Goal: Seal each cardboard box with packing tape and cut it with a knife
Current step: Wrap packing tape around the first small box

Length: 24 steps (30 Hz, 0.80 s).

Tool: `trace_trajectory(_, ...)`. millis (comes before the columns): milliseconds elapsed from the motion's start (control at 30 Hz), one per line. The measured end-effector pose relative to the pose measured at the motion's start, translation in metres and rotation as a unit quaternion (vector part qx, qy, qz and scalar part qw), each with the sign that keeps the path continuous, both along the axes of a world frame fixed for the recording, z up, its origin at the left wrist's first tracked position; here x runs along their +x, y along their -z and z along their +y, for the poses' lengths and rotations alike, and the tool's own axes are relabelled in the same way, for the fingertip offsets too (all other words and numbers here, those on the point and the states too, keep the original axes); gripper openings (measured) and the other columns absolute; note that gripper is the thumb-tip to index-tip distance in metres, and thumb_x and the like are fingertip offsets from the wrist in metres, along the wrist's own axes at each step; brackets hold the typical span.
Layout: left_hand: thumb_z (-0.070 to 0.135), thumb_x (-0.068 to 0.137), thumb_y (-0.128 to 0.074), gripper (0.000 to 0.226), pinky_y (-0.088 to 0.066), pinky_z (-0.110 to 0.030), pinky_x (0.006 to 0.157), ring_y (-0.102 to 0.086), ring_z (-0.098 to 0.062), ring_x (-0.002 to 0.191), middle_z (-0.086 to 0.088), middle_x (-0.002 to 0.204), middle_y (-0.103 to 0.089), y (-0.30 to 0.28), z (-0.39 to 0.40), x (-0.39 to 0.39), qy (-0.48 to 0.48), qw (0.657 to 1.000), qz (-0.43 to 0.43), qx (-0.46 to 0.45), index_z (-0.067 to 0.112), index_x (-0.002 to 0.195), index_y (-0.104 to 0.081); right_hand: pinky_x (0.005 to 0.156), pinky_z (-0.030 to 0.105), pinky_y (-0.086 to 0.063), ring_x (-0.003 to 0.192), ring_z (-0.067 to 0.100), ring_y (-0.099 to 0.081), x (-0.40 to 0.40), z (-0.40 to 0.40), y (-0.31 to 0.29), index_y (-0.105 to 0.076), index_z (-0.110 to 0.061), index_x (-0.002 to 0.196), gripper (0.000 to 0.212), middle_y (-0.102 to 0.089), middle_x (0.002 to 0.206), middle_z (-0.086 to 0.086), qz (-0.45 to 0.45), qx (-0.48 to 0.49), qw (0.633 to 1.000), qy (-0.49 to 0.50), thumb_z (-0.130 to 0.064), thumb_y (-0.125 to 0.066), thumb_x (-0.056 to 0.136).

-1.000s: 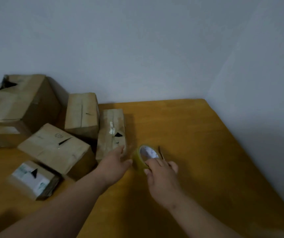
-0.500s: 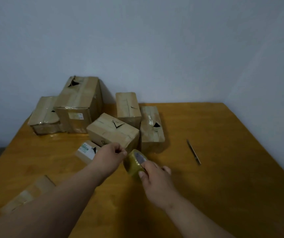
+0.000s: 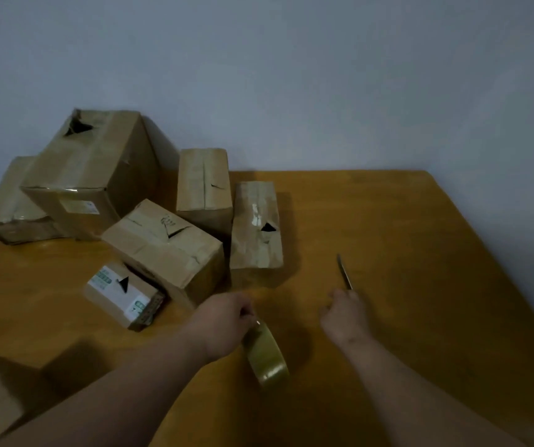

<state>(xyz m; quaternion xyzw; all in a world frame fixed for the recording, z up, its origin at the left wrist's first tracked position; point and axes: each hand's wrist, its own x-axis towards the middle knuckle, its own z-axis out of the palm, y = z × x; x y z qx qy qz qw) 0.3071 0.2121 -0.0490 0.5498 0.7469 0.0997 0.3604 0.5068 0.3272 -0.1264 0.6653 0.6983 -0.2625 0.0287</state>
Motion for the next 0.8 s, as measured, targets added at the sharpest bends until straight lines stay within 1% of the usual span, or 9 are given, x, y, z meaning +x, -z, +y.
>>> trace_trajectory(133,0.029,0.096,-0.056,0.018,-0.051,-0.037,0.073,-0.057,-0.012,0.078,0.005,0.083,-0.06,0.022,0.026,0.015,-0.03,0.999,-0.031,-0.022,0.031,0.078,-0.056,0.108,0.04,-0.031,0.135,0.029,-0.028,0.015,0.036,0.023,-0.031,-0.016,0.145,0.052,-0.026,0.151,0.006,-0.042,0.003,0.999,0.006,-0.019,-0.043,0.094)
trace_trajectory(200,0.029,0.096,-0.057,0.018,-0.051,-0.037,0.069,-0.058,-0.013,0.078,0.005,0.082,-0.06,0.031,0.033,0.017,-0.051,0.997,-0.045,-0.028,0.03,0.077,-0.057,0.109,0.042,-0.029,0.139,0.028,-0.023,0.018,0.049,0.032,-0.018,-0.019,0.153,0.06,-0.02,0.157,0.003,-0.058,0.0,0.998,0.006,-0.021,-0.041,0.098)
trace_trajectory(267,0.029,0.096,-0.058,0.017,-0.046,-0.028,0.064,-0.057,-0.011,0.076,0.006,0.081,-0.06,0.037,0.038,0.018,-0.072,0.995,-0.061,-0.026,0.03,0.079,-0.058,0.106,0.043,-0.032,0.135,0.029,-0.028,0.019,0.059,0.038,-0.021,-0.019,0.151,0.055,-0.028,0.151,0.005,-0.084,0.01,0.996,0.003,-0.022,-0.04,0.1)
trace_trajectory(367,0.029,0.095,-0.059,0.013,-0.046,-0.026,0.066,-0.058,-0.011,0.08,0.006,0.084,-0.062,0.04,0.04,0.016,-0.092,0.993,-0.069,-0.019,0.029,0.083,-0.061,0.093,0.041,-0.039,0.118,0.029,-0.046,0.018,0.067,0.042,-0.046,-0.015,0.13,0.034,-0.046,0.129,0.009,-0.095,0.053,0.994,-0.01,-0.014,-0.041,0.097)
trace_trajectory(500,0.026,0.095,-0.06,0.012,-0.046,-0.026,0.066,-0.058,-0.012,0.079,0.004,0.084,-0.062,0.033,0.032,0.011,-0.103,0.992,-0.067,-0.015,0.025,0.083,-0.062,0.08,0.033,-0.045,0.103,0.032,-0.056,0.008,0.06,0.035,-0.054,-0.003,0.114,0.025,-0.052,0.118,0.016,-0.01,0.018,1.0,0.023,-0.001,-0.043,0.092)
trace_trajectory(600,0.026,0.096,-0.058,0.012,-0.045,-0.024,0.062,-0.057,-0.011,0.076,0.003,0.083,-0.062,0.021,0.02,0.001,-0.107,0.992,-0.064,-0.009,0.024,0.085,-0.062,0.063,0.026,-0.043,0.085,0.027,-0.056,-0.006,0.039,0.008,-0.057,-0.004,0.104,0.02,-0.057,0.112,0.02,0.129,0.013,0.989,0.076,0.005,-0.049,0.089)
trace_trajectory(633,0.026,0.096,-0.058,0.012,-0.044,-0.022,0.06,-0.057,-0.01,0.074,0.003,0.083,-0.062,0.015,0.015,-0.003,-0.108,0.992,-0.063,-0.004,0.025,0.085,-0.062,0.056,0.024,-0.04,0.075,0.022,-0.054,-0.012,0.027,-0.004,-0.057,-0.008,0.098,0.015,-0.06,0.108,0.018,0.18,0.007,0.98,0.082,0.003,-0.051,0.089)
trace_trajectory(700,0.027,0.097,-0.058,0.012,-0.043,-0.021,0.059,-0.057,-0.01,0.074,0.003,0.084,-0.063,0.003,0.002,-0.012,-0.119,0.99,-0.069,0.011,0.026,0.085,-0.062,0.057,0.025,-0.039,0.072,0.015,-0.053,-0.024,-0.009,-0.028,-0.055,-0.016,0.093,0.009,-0.062,0.102,0.011,0.285,-0.052,0.955,0.059,-0.007,-0.055,0.093)
trace_trajectory(800,0.028,0.096,-0.058,0.012,-0.053,-0.037,0.072,-0.062,-0.021,0.082,-0.004,0.088,-0.066,-0.017,-0.027,-0.03,-0.155,0.983,-0.091,0.031,0.023,0.087,-0.064,0.063,0.021,-0.044,0.077,0.005,-0.058,-0.044,-0.07,-0.061,-0.062,-0.026,0.096,0.009,-0.066,0.092,-0.004,0.376,-0.196,0.905,-0.037,-0.027,-0.065,0.087)
